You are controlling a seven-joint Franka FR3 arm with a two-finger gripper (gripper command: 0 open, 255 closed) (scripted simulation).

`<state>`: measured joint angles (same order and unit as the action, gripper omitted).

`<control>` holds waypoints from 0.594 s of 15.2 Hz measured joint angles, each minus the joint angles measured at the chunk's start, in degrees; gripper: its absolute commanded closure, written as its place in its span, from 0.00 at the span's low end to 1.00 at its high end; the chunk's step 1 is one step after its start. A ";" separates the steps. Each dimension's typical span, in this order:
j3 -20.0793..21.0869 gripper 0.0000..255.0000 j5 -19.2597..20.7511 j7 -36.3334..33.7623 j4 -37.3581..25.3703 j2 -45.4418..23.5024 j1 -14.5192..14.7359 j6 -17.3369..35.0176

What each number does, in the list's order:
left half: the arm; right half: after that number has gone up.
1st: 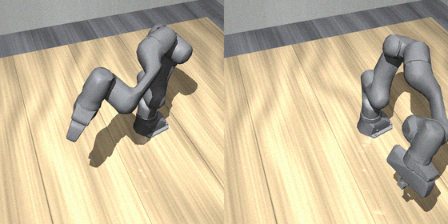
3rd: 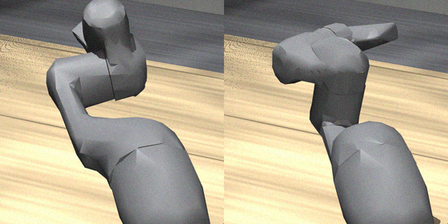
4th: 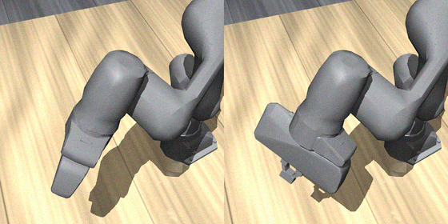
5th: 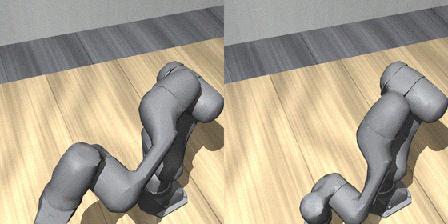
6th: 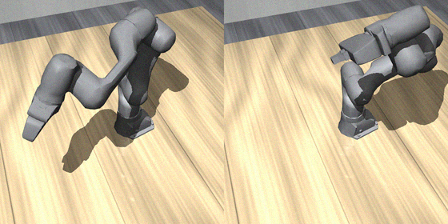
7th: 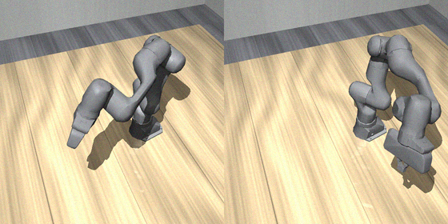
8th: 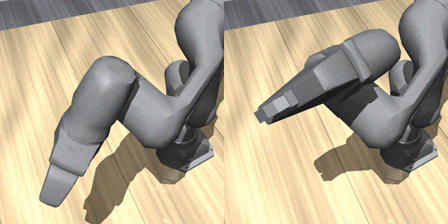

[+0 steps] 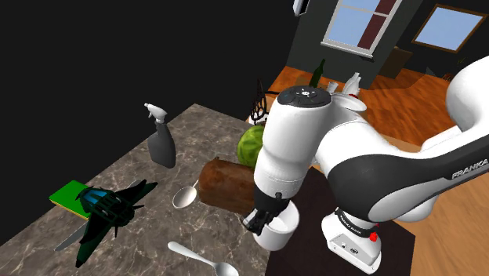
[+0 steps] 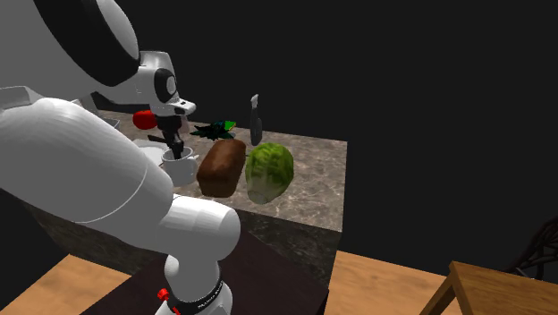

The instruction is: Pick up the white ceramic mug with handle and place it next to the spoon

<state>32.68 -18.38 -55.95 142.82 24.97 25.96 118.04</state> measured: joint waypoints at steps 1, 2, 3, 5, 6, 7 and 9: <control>0.21 1.00 0.06 0.00 0.30 -0.52 -0.11 0.82; 0.47 1.00 -0.02 0.04 0.96 -0.96 -0.13 1.90; 0.68 1.00 0.01 0.03 1.38 -1.43 -0.21 2.76; 1.20 1.00 -0.06 -0.06 2.41 -2.32 -0.26 4.62; 1.44 1.00 0.04 -0.16 2.59 -2.87 -0.37 5.33; 1.65 1.00 -0.02 -0.12 3.25 -3.28 -0.40 6.34; 2.18 1.00 0.05 -0.31 4.06 -4.33 -0.51 8.11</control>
<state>34.86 -18.32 -56.25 146.89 20.64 25.44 126.15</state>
